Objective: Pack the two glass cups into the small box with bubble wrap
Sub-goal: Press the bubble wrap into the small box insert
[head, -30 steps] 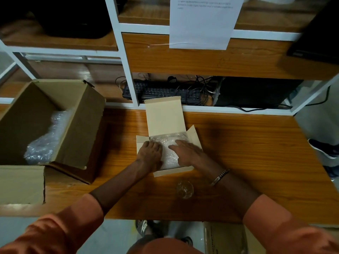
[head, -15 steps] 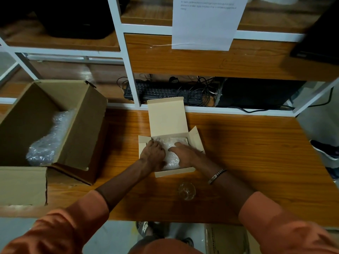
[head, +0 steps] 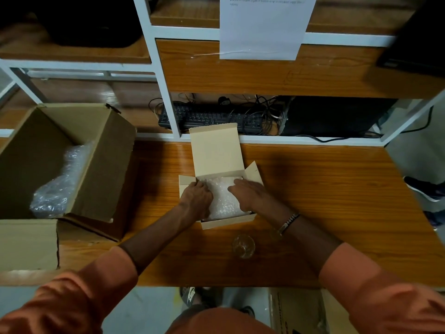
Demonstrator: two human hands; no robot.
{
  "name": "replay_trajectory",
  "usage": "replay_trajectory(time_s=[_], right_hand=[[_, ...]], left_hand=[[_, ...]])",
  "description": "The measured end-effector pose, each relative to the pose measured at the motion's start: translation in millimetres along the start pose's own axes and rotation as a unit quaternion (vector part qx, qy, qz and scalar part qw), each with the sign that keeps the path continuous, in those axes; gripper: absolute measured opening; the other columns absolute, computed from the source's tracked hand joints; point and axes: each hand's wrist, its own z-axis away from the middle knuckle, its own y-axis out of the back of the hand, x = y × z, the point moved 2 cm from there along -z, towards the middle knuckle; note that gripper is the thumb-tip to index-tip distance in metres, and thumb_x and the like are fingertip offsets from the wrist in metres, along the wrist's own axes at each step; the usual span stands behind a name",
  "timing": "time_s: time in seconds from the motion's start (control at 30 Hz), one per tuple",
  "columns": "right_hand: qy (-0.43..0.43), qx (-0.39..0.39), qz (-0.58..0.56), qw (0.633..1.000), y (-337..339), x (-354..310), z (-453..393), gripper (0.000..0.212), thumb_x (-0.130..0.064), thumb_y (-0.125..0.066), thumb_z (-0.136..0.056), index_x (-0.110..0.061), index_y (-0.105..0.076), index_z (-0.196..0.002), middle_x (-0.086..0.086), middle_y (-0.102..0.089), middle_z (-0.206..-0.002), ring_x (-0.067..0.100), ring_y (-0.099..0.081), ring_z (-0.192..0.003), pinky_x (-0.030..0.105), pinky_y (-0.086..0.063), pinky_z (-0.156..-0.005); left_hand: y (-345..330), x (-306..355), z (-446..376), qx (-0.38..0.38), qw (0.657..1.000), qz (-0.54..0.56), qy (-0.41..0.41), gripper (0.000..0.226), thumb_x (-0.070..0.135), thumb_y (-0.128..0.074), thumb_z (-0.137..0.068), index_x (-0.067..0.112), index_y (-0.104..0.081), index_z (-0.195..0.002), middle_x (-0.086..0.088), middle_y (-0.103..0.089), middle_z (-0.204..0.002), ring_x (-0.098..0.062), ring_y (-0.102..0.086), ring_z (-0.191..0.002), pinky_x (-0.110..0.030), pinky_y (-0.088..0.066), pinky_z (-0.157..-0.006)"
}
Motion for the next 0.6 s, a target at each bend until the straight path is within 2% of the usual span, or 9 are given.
replay_trajectory(time_s=[0.1,0.2,0.27,0.37,0.47,0.53,0.6], right_hand=[[-0.001,-0.008,-0.006,1.000,0.0,-2.5,-2.9,0.052,0.004,-0.065,-0.088,-0.017,-0.058,-0.135,0.011,-0.055,-0.131,0.031,-0.061,-0.117,0.037,-0.046,-0.076],[-0.004,-0.012,-0.008,1.000,-0.2,-2.7,-5.5,0.059,0.005,-0.066,-0.087,-0.017,-0.055,-0.141,0.011,-0.056,-0.134,0.030,-0.062,-0.117,0.039,-0.053,-0.082],[-0.008,-0.012,-0.006,1.000,-0.1,-3.0,-6.1,0.061,0.006,-0.068,-0.087,-0.016,-0.055,-0.143,0.012,-0.058,-0.134,0.030,-0.063,-0.117,0.040,-0.056,-0.087],[0.004,0.006,0.011,1.000,0.2,-4.0,-5.2,0.055,0.005,-0.067,-0.086,-0.016,-0.059,-0.137,0.013,-0.063,-0.126,0.031,-0.065,-0.112,0.040,-0.054,-0.084],[0.013,0.014,0.012,1.000,-4.1,-4.6,-3.3,0.056,0.003,-0.066,-0.086,-0.017,-0.058,-0.138,0.012,-0.065,-0.123,0.031,-0.066,-0.112,0.041,-0.054,-0.085],[0.010,0.011,0.005,1.000,-6.7,-6.2,-2.6,0.053,0.004,-0.065,-0.086,-0.017,-0.059,-0.135,0.012,-0.065,-0.122,0.031,-0.066,-0.111,0.042,-0.055,-0.085],[-0.003,-0.001,-0.008,1.000,-7.7,-8.2,-4.1,0.050,0.006,-0.065,-0.086,-0.016,-0.061,-0.131,0.013,-0.065,-0.122,0.032,-0.067,-0.109,0.042,-0.058,-0.084]], left_hand=[[-4.5,2.5,-3.3,-0.004,1.000,0.001,-0.012,0.098,0.063,-0.058,-0.095,0.000,-0.024,-0.161,-0.021,-0.034,-0.165,-0.036,-0.030,-0.154,-0.047,-0.018,-0.130],[-9.6,3.4,-7.8,-0.014,1.000,-0.008,-0.026,0.100,0.066,-0.051,-0.098,-0.003,-0.017,-0.162,-0.024,-0.027,-0.168,-0.038,-0.021,-0.158,-0.050,-0.011,-0.131],[-15.2,4.2,-11.5,-0.026,0.999,-0.005,-0.038,0.096,0.064,-0.046,-0.100,-0.004,-0.016,-0.162,-0.025,-0.031,-0.166,-0.038,-0.022,-0.158,-0.052,-0.006,-0.131],[-19.0,5.1,-14.4,-0.034,0.998,-0.008,-0.054,0.089,0.058,-0.043,-0.103,-0.003,-0.017,-0.162,-0.023,-0.033,-0.166,-0.036,-0.023,-0.158,-0.055,0.002,-0.130],[-17.4,5.4,-13.6,-0.037,0.997,-0.006,-0.064,0.085,0.055,-0.044,-0.104,-0.002,-0.019,-0.162,-0.021,-0.031,-0.168,-0.034,-0.023,-0.159,-0.056,0.001,-0.130],[-12.8,3.6,-12.5,-0.049,0.996,0.001,-0.073,0.076,0.048,-0.048,-0.104,-0.001,-0.028,-0.159,-0.019,-0.036,-0.166,-0.032,-0.027,-0.157,-0.056,-0.004,-0.130],[-4.2,0.0,-11.5,-0.069,0.994,0.038,-0.079,0.060,0.037,-0.054,-0.101,0.006,-0.045,-0.152,-0.016,-0.047,-0.159,-0.030,-0.037,-0.152,-0.052,-0.013,-0.129]])
